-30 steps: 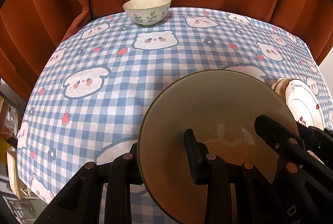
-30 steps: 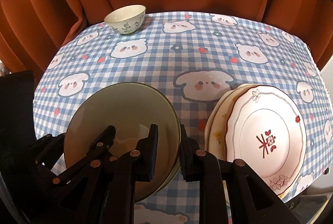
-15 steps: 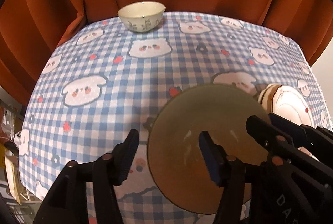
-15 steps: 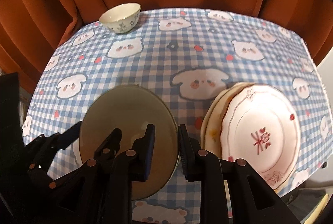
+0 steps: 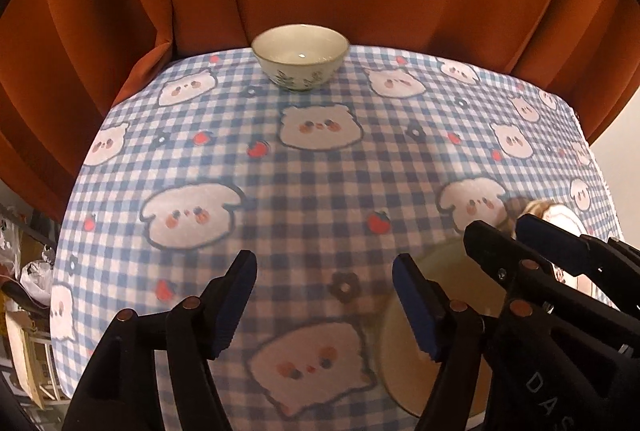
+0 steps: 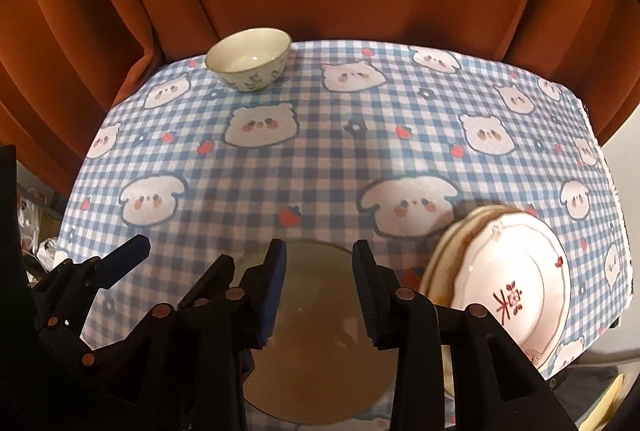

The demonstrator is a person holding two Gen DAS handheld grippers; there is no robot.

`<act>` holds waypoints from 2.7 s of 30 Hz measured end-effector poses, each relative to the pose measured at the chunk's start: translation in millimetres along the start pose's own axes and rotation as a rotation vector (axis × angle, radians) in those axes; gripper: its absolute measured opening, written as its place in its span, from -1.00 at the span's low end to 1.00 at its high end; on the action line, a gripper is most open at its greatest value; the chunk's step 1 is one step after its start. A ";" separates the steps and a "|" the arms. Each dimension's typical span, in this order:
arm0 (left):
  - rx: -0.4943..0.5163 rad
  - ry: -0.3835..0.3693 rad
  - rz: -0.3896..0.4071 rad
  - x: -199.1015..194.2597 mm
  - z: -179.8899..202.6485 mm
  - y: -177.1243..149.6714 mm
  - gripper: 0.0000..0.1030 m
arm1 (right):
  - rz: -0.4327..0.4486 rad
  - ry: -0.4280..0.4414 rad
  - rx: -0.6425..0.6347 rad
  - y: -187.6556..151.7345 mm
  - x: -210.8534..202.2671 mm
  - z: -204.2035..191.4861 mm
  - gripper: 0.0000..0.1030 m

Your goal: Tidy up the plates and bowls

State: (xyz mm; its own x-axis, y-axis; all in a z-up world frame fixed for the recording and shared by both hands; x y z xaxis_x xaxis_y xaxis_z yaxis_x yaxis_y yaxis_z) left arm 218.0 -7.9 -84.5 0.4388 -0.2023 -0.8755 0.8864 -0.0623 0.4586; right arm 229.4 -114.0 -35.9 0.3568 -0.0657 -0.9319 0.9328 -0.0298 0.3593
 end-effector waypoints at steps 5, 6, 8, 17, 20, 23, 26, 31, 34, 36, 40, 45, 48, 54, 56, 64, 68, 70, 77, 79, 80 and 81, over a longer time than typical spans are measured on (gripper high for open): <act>0.011 -0.003 0.007 -0.6 -26.6 23.4 0.42 | 0.010 -0.009 0.009 19.3 1.5 -21.0 -0.07; 0.013 -0.002 0.007 -0.4 -31.1 27.0 0.42 | 0.011 -0.011 0.012 25.7 2.8 -27.3 -0.06; 0.016 0.005 0.012 -0.8 -42.3 36.8 0.42 | 0.014 -0.011 0.016 34.1 4.5 -36.4 -0.06; 0.051 0.013 0.048 2.0 -81.8 81.9 0.42 | 0.053 -0.011 0.048 78.5 13.4 -78.2 -0.06; 0.066 0.012 0.057 4.6 -91.0 96.3 0.42 | 0.066 -0.021 0.067 92.4 16.8 -87.7 -0.05; 0.075 0.006 0.065 8.3 -96.8 109.5 0.42 | 0.074 -0.035 0.083 104.5 20.2 -94.7 0.00; 0.086 0.001 0.072 15.2 -98.5 124.1 0.42 | 0.085 -0.057 0.103 117.3 25.5 -98.6 0.32; 0.086 -0.008 0.071 30.4 -96.0 142.6 0.42 | 0.089 -0.069 0.124 139.0 36.5 -98.6 0.32; 0.083 -0.006 0.078 40.4 -93.5 153.4 0.42 | 0.095 -0.074 0.131 152.8 44.8 -96.8 0.32; 0.081 -0.002 0.081 48.4 -90.9 160.6 0.42 | 0.098 -0.076 0.133 161.2 50.8 -95.3 0.32; 0.065 0.038 0.077 67.8 -87.0 179.2 0.42 | 0.103 -0.073 0.142 181.0 68.2 -89.5 0.32; 0.031 0.061 0.070 95.6 -82.6 197.8 0.42 | 0.099 -0.072 0.176 204.0 95.2 -77.3 0.32; 0.020 0.068 0.059 115.4 -81.4 204.0 0.42 | 0.092 -0.080 0.185 212.8 113.0 -71.2 0.32; -0.018 0.075 0.045 142.9 -85.9 211.5 0.42 | 0.068 -0.054 0.189 222.5 143.4 -65.8 0.31; -0.022 0.066 0.036 150.5 -85.8 214.4 0.42 | 0.072 -0.061 0.179 225.3 150.5 -65.3 0.27; -0.029 0.067 0.020 172.1 -89.2 217.0 0.02 | 0.050 -0.014 0.186 231.5 176.7 -61.8 -0.29; -0.026 0.036 0.001 179.4 -89.0 217.3 -0.31 | 0.063 -0.029 0.179 232.3 181.1 -61.7 -0.42; -0.019 0.033 -0.002 179.5 -86.4 217.5 -0.41 | 0.066 -0.037 0.174 232.8 181.8 -60.2 -0.51; 0.004 0.049 0.001 186.7 -81.5 217.2 -0.48 | 0.052 -0.033 0.158 234.1 192.1 -56.7 -0.63; 0.008 0.050 0.003 187.6 -80.5 217.1 -0.51 | 0.047 -0.033 0.153 233.6 193.7 -56.5 -0.64; 0.010 0.050 0.000 191.1 -77.3 216.6 -0.51 | 0.047 -0.036 0.148 233.6 193.6 -57.1 -0.64; 0.014 0.051 -0.005 191.5 -75.9 215.8 -0.51 | 0.046 -0.038 0.147 233.5 193.4 -57.3 -0.64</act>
State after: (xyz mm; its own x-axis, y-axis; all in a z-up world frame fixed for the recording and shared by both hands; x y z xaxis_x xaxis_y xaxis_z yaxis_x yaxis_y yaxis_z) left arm 504.5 14.0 -164.7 0.4414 -0.1520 -0.8844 0.8868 -0.0769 0.4558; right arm 519.2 -76.5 -135.2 0.3943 -0.1075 -0.9127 0.8969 -0.1713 0.4077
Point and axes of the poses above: each gripper's, at about its wrist camera, not at the fingertips, and x roughly the way its jaws point, z to its right, y to its top, the point moved 1 cm from there along x, roughly the way its jaws point, and after that the axes turned 4 degrees about -y, right-handed, at the moved point
